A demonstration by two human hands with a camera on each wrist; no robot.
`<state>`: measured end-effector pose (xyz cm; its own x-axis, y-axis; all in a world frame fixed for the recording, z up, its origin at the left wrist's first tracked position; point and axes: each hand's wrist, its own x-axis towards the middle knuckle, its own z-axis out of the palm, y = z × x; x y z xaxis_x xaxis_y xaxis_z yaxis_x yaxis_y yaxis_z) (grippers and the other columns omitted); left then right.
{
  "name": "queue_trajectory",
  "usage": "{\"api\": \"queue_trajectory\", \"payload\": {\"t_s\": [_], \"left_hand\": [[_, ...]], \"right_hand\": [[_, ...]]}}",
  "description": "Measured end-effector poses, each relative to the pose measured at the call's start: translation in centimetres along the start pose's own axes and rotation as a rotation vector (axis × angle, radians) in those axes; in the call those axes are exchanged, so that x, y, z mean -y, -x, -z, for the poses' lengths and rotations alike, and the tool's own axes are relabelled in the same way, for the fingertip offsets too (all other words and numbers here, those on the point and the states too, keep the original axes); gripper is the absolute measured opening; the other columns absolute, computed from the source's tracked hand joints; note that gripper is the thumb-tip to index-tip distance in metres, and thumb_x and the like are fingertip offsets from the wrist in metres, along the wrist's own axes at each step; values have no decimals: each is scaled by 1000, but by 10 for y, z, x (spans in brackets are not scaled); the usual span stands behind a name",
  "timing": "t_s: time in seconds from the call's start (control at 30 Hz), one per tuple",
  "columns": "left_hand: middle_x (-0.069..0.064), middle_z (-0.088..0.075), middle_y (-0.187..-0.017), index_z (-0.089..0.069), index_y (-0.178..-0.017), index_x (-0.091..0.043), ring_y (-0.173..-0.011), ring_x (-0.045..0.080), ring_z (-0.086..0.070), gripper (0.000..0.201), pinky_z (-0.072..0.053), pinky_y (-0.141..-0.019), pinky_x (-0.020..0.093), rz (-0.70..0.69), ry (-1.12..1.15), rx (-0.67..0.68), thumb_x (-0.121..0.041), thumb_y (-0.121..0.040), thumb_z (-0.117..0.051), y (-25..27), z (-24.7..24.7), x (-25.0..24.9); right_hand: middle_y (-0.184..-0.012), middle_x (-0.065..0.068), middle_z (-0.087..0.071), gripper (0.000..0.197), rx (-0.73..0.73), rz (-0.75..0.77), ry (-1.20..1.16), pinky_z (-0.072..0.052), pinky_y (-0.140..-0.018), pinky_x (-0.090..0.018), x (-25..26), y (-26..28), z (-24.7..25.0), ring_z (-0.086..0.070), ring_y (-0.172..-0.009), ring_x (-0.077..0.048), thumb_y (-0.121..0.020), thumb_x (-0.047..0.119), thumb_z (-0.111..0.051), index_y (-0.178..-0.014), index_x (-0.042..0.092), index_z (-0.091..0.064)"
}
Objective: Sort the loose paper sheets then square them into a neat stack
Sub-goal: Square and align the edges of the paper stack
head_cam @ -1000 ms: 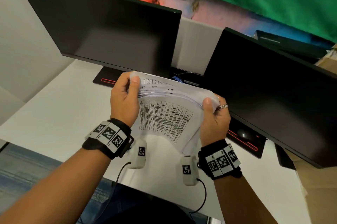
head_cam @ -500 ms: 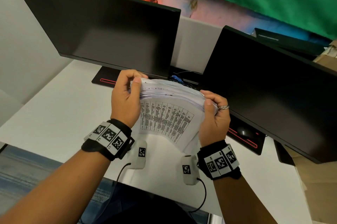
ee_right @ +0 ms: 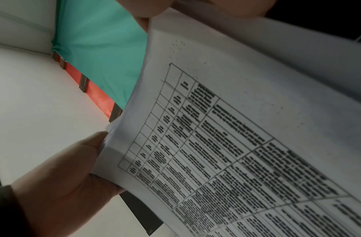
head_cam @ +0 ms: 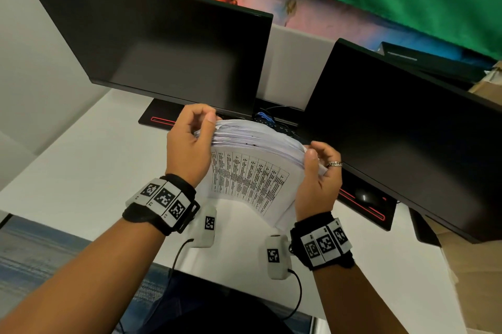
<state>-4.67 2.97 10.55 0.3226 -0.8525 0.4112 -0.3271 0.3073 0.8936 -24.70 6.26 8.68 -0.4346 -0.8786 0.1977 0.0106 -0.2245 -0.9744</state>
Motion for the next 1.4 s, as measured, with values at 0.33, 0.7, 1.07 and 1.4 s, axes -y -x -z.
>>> {"api": "queue_trajectory", "payload": {"t_s": [0.33, 0.7, 1.07, 1.4], "left_hand": [[-1, -73, -102, -75, -97, -12, -94, 6, -67, 10, -51, -84, 18, -185, -101, 288, -11, -94, -66, 2, 21, 2], [1, -73, -98, -71, -98, -17, -96, 11, -67, 15, -52, -86, 23, -5, 14, 205, -12, -96, -58, 1, 18, 4], [-13, -60, -129, -40, -139, -38, -121, 7, -58, 103, -44, -103, 18, 119, 7, 676, -21, -53, -93, 8, 49, 30], [-17, -63, -102, -52, -113, -23, -92, 4, -65, 64, -56, -79, 20, 158, 152, 476, -44, -65, -87, 18, 17, 25]], "right_hand": [[-95, 3, -68, 35, 126, -172, 11, -59, -61, -23, -6, 2, 12, -73, -81, -8, -78, 4, -79, -101, 24, -60], [-93, -2, -72, 25, 101, -233, 47, -61, -65, -31, -18, -1, 14, -74, -82, -14, -80, 12, -80, -93, 24, -62], [-90, -2, -74, 25, 71, -276, 70, -61, -68, -30, -18, -16, 18, -75, -81, -16, -77, 11, -82, -97, 12, -67], [-91, 1, -68, 32, 124, -105, 54, -55, -59, -16, 7, -11, 25, -71, -74, -2, -75, 0, -81, -96, 12, -62]]}}
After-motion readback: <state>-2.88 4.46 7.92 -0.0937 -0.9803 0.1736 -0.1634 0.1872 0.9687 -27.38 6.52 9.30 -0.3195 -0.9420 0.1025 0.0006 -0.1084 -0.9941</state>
